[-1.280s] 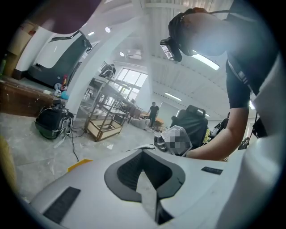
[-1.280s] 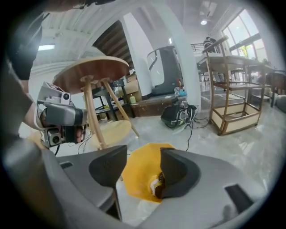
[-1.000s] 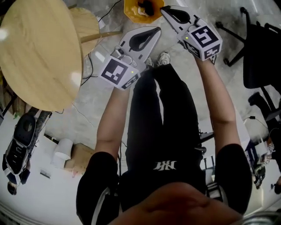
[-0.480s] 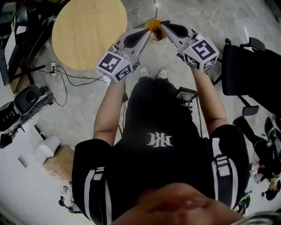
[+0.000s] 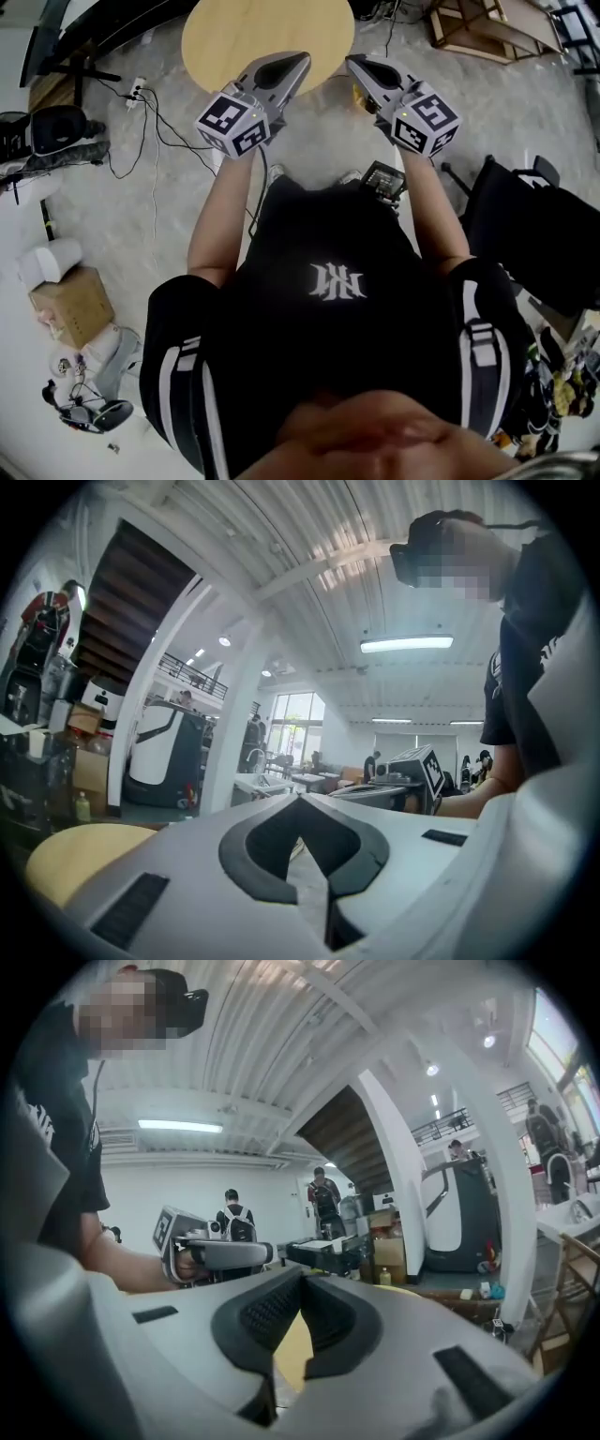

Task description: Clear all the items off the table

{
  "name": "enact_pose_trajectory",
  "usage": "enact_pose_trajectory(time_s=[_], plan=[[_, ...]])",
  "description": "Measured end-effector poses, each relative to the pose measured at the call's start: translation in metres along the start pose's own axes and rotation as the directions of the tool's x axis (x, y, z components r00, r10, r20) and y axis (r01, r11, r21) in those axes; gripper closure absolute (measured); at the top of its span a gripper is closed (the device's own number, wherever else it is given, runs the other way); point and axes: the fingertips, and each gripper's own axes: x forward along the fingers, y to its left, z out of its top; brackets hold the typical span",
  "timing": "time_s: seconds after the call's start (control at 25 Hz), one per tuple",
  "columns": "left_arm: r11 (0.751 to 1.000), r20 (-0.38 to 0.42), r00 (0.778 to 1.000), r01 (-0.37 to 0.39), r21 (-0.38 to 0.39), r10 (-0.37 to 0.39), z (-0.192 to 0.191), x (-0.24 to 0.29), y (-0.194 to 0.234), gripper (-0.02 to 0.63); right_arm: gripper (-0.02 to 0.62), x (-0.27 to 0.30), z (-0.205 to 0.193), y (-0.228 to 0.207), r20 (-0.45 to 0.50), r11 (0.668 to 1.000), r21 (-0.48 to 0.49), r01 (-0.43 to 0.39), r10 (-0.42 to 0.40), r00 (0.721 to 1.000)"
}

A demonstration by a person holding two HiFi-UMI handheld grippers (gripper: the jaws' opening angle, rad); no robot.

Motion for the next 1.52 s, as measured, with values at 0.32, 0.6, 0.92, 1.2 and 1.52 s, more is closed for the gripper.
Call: enact_pose_trajectory(time_s=[0.32, 0.6, 0.92, 1.2, 1.52], plan=[[0.995, 0.028, 0.994, -0.103, -0.016, 0.103, 0.019, -0.138, 0.083, 0.594, 0.597, 0.115, 0.021, 0.076, -0.01, 0.998, -0.037, -0.059, 0.059, 0.998], [0.994, 0.027, 0.996, -0.087, -0.068, 0.089, 0.011, -0.198, 0.144, 0.594, 0.597, 0.177, 0.016, 0.101, -0.031, 1.0, -0.025, -0.016, 0.016, 0.999], [0.986, 0.023, 0.998, -0.054, -0.155, 0.058, -0.016, -0.189, 0.143, 0.594, 0.597, 0.165, -0.002, 0.094, -0.076, 1.0, 0.027, 0.009, -0.007, 0.997], [0.995, 0.033, 0.998, -0.053, -0.084, 0.056, -0.001, -0.176, 0.138, 0.594, 0.597, 0.164, 0.01, 0.088, -0.036, 0.999, 0.033, -0.014, 0.015, 0.999], [0.996, 0.055, 0.998, -0.004, -0.088, 0.009, 0.005, -0.166, 0.127, 0.594, 0.597, 0.143, 0.0, 0.078, -0.04, 0.998, 0.055, 0.006, -0.004, 0.999]])
